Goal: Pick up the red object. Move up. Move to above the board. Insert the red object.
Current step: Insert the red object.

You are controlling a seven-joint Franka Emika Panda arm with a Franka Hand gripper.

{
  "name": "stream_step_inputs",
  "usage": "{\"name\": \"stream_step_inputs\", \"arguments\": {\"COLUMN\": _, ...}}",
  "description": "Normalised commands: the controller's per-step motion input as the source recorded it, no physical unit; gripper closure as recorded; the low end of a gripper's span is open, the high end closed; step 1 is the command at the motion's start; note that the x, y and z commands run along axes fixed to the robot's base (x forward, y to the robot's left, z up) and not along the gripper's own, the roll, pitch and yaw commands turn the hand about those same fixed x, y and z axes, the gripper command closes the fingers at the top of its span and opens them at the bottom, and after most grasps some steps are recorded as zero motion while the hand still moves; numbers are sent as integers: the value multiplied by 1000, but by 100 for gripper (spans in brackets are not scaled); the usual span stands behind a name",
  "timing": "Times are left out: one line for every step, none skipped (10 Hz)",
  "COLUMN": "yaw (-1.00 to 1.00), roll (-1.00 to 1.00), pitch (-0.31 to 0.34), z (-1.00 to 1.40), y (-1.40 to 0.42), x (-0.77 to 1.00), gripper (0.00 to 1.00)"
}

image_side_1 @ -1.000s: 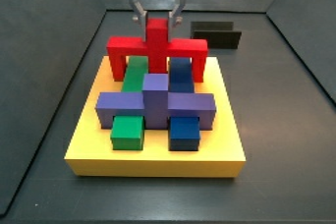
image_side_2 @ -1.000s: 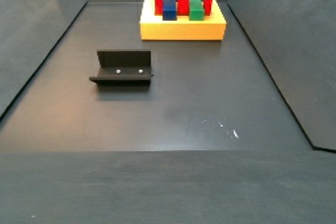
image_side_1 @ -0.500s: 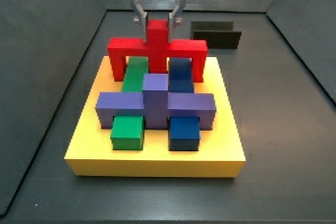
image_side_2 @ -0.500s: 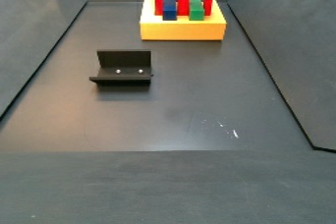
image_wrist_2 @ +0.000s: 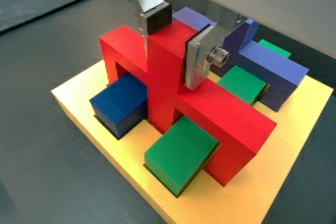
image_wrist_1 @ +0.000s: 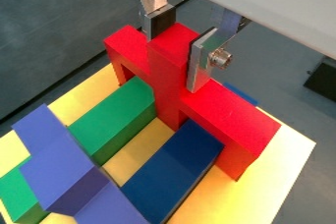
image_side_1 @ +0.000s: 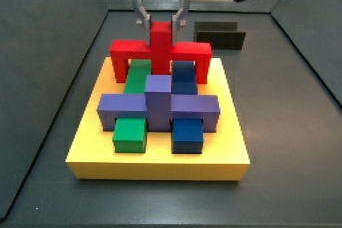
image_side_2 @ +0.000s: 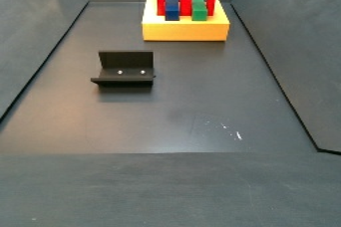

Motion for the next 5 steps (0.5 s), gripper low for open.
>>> {"name": "stream_step_inputs", "arguments": {"yaw": 0, "roll": 6, "pitch": -47, "z": -440, "y": 9, "x": 0, "gripper": 100}}
{"name": "stream_step_inputs", "arguments": {"yaw": 0, "roll": 0, "pitch": -31, "z": -471, "y": 20, "x": 37, "gripper": 100}}
{"name": "stream_step_inputs", "arguments": {"yaw": 0, "roll": 0, "pitch": -33, "z": -431, "y": 3, "x": 0, "gripper": 100}}
{"name": "stream_step_inputs", "arguments": {"yaw": 0, "roll": 0, "pitch": -26, "z": -354, "y": 14, "x": 0, "gripper": 100}}
{"name": "stream_step_inputs", "arguments": {"yaw": 0, "roll": 0, "pitch": 0, "z": 0, "y": 0, "x": 0, "gripper": 100}}
